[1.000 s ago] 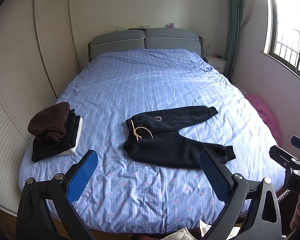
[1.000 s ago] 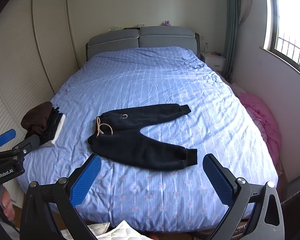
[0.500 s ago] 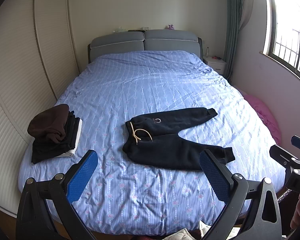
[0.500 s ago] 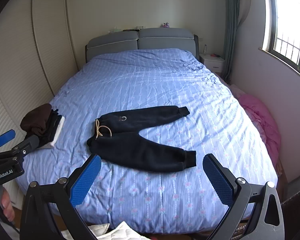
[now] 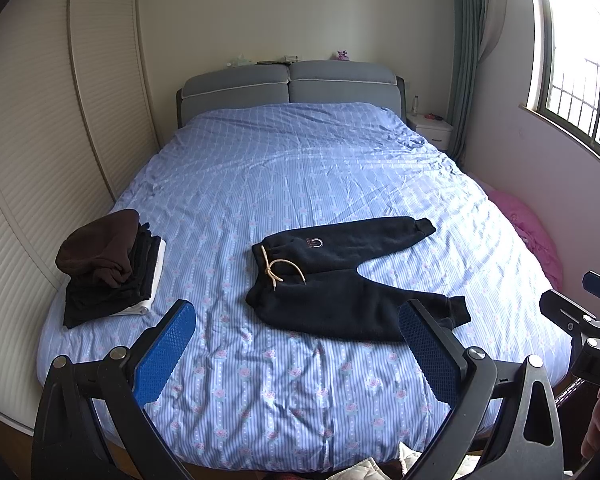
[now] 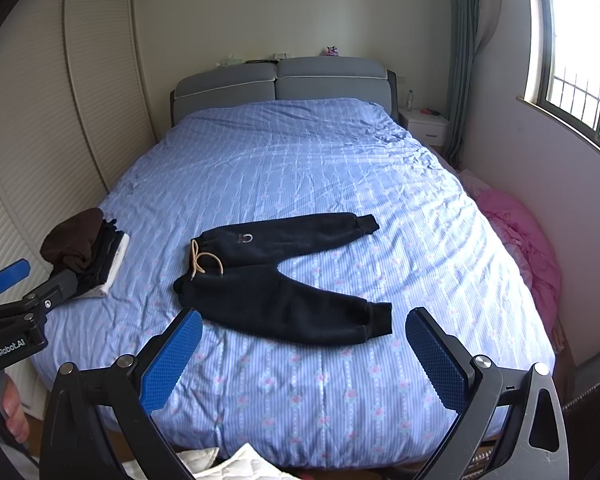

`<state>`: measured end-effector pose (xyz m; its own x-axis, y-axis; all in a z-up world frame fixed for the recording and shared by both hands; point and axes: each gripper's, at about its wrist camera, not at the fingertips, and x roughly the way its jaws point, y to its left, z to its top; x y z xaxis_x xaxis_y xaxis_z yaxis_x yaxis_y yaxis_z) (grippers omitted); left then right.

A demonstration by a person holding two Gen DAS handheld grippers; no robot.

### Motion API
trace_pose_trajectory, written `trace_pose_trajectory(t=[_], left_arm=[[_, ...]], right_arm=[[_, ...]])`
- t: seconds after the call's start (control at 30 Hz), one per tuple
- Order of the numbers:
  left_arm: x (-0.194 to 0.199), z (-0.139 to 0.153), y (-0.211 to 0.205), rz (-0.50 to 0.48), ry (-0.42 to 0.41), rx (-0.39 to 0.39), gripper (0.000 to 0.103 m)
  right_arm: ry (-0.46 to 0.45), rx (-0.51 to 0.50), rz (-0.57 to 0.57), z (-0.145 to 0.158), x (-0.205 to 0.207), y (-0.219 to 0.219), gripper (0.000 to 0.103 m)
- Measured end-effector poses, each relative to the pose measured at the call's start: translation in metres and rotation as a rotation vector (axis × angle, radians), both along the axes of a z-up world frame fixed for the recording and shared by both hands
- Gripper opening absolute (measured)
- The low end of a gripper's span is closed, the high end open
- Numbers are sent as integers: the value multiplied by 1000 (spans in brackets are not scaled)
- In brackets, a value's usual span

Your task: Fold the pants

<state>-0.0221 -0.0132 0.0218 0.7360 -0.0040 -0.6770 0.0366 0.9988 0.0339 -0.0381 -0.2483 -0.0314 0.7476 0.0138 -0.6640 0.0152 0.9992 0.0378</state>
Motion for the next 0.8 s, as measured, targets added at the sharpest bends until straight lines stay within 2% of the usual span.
trace_pose_trajectory(t=[0.53,0.8], left_arm=[[3,2,3,7,1,2,103],[12,-2,17,31,41,11,103]], right_arm=[[9,2,1,-1,3,-1,103],[52,34,14,-5,18,6,103]])
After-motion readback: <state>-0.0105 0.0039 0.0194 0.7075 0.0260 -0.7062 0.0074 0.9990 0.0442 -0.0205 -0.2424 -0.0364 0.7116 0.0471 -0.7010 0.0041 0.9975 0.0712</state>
